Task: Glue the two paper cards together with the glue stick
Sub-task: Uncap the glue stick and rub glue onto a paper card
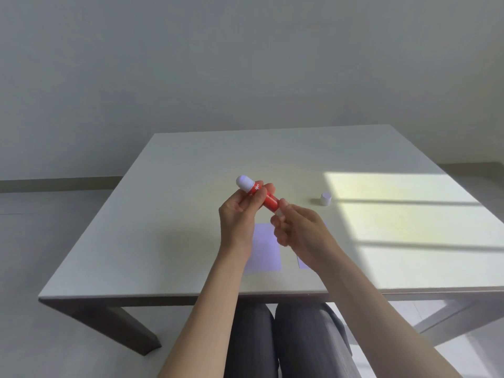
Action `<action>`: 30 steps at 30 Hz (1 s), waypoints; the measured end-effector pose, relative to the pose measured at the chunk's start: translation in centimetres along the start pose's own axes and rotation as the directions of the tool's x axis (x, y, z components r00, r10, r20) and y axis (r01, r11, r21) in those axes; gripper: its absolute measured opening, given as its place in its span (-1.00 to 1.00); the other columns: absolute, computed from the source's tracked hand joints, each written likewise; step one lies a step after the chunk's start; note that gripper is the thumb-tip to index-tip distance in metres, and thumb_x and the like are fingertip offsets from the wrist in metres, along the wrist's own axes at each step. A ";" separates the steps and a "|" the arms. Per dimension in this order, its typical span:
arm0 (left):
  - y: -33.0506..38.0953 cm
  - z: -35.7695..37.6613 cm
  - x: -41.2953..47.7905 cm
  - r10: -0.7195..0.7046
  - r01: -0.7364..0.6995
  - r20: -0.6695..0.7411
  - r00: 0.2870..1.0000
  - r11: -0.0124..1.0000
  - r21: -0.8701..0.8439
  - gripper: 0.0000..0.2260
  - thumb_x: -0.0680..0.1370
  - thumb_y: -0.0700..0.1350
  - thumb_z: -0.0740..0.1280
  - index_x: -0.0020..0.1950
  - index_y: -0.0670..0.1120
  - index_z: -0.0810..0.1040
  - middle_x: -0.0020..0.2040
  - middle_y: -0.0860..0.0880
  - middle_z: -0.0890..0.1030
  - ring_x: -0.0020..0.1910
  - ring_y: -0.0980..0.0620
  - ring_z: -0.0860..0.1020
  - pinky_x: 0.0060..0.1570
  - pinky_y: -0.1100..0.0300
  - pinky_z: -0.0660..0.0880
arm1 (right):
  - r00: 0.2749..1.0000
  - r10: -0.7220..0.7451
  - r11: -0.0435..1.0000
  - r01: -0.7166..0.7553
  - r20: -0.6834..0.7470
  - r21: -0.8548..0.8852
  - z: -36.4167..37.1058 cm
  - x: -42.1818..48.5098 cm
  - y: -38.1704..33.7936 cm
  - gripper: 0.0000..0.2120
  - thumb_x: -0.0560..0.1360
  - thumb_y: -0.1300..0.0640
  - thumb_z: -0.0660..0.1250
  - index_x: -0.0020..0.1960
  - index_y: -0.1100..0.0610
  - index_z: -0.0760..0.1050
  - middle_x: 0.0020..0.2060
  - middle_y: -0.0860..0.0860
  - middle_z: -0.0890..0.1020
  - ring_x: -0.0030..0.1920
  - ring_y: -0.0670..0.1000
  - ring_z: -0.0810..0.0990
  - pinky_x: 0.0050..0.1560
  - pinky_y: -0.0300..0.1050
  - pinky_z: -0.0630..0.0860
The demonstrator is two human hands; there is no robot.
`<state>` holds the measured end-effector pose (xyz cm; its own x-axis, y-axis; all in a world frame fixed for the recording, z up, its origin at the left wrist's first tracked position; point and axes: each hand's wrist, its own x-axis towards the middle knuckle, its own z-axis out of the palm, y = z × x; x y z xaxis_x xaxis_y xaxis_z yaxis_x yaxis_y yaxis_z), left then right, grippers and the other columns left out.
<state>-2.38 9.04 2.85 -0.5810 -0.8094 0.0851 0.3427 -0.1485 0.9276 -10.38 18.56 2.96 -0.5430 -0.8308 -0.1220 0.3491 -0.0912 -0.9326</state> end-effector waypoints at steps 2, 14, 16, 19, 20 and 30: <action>-0.1 -0.4 0.1 -0.015 0.016 0.068 0.998 1.000 -0.011 -0.88 0.44 -0.10 0.41 -0.04 -0.05 0.64 -0.06 0.00 0.73 0.08 0.00 0.66 0.23 0.06 0.46 | 0.970 0.243 0.966 -0.241 -0.004 0.095 0.2 0.0 -0.3 -0.58 0.58 -0.09 0.16 -0.31 0.17 0.46 -0.57 -0.02 0.37 -0.63 -0.08 0.25 -0.63 -0.31 0.21; 0.3 -1.7 0.3 -0.034 -0.012 0.345 0.938 0.991 0.131 -0.79 0.53 -0.03 0.30 0.13 0.03 0.61 0.16 0.11 0.65 0.23 0.22 0.53 0.15 0.39 0.43 | 0.965 0.237 0.940 -0.258 0.115 0.225 0.4 -0.2 -0.1 -0.53 0.41 -0.30 0.24 -0.14 0.10 0.62 -0.45 0.02 0.55 -0.53 -0.06 0.48 -0.57 -0.28 0.39; 0.4 -1.9 0.3 -0.030 -0.032 0.316 0.948 0.981 0.190 -0.75 0.53 -0.03 0.29 0.20 0.05 0.59 0.20 0.21 0.61 0.24 0.33 0.49 0.10 0.53 0.40 | 0.985 0.144 0.951 -0.165 0.100 0.263 0.6 0.0 -0.3 -0.75 0.42 -0.11 0.34 -0.06 0.05 0.61 -0.41 -0.02 0.54 -0.50 -0.11 0.47 -0.55 -0.33 0.37; 0.5 -4.8 0.4 -0.084 -0.067 0.321 0.943 0.899 0.433 -0.59 0.56 -0.07 0.28 0.42 0.00 0.38 0.34 0.23 0.46 0.40 0.29 0.32 0.41 0.28 0.25 | 0.989 0.125 0.942 -0.095 -0.074 0.322 -0.5 0.6 -0.9 -0.97 0.49 0.15 0.34 -0.12 0.09 0.54 -0.52 -0.08 0.44 -0.59 -0.16 0.36 -0.63 -0.36 0.26; 0.4 -6.2 0.5 -0.146 -0.080 0.329 0.933 0.806 0.586 -0.54 0.55 -0.06 0.30 0.44 0.02 0.33 0.42 0.17 0.39 0.47 0.25 0.22 0.51 0.09 0.09 | 0.985 0.103 0.951 -0.056 -0.139 0.305 -1.3 0.6 -1.1 -0.96 0.49 0.17 0.35 -0.14 0.10 0.52 -0.52 -0.08 0.43 -0.58 -0.14 0.37 -0.61 -0.35 0.27; -2.6 -9.9 0.6 -0.295 -0.225 0.345 0.891 0.373 0.900 -0.04 0.34 0.22 0.41 0.51 0.19 -0.18 0.39 0.40 0.31 0.48 0.28 -0.19 0.42 0.00 -0.41 | 0.918 -0.384 0.761 0.255 -0.098 -0.597 -0.4 1.9 2.5 -0.91 0.50 0.17 0.28 -0.13 0.20 0.47 -0.29 0.05 0.72 -0.29 0.01 0.68 -0.21 -0.14 0.62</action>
<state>3.69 3.32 -3.14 -0.8736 -0.4812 -0.0721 -0.4057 0.6384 0.6541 -10.89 16.99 0.27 -0.7073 -0.6740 0.2132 -0.3287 0.0466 -0.9433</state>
